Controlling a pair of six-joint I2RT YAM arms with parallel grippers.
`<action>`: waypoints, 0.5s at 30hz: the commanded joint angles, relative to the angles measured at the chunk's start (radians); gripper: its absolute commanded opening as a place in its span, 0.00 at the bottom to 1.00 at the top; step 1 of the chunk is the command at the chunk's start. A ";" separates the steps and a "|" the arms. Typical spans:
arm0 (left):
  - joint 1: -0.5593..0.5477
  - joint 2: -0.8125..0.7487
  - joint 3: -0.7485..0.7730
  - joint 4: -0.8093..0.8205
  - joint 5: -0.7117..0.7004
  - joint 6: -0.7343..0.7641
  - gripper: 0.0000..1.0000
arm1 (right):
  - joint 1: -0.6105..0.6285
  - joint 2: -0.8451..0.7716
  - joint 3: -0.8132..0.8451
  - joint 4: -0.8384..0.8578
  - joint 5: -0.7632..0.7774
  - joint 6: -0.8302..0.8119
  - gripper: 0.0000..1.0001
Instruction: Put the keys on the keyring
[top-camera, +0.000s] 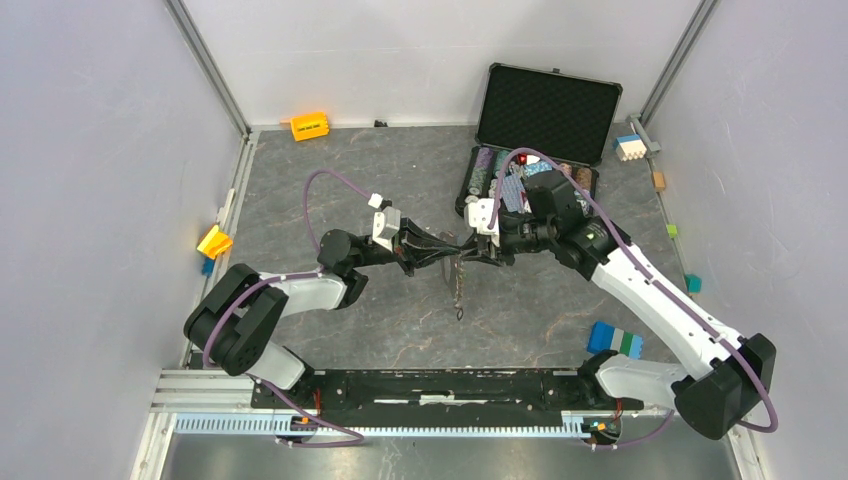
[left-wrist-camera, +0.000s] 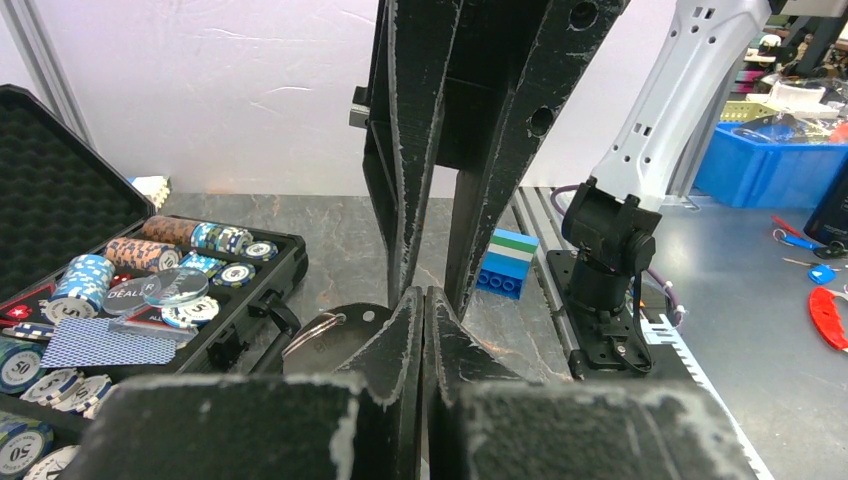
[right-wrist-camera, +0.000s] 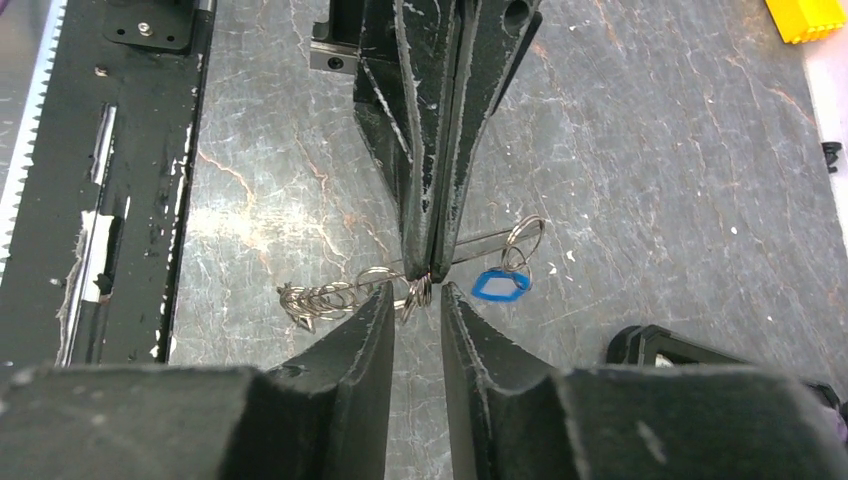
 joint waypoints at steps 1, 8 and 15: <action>-0.004 -0.016 0.021 0.087 0.009 -0.047 0.02 | -0.003 0.014 0.026 0.009 -0.057 -0.004 0.26; -0.005 -0.021 0.017 0.089 0.008 -0.048 0.02 | -0.002 0.017 0.005 0.022 -0.058 0.004 0.17; -0.004 -0.020 0.016 0.089 0.006 -0.045 0.02 | -0.002 0.010 0.013 0.016 -0.043 -0.003 0.00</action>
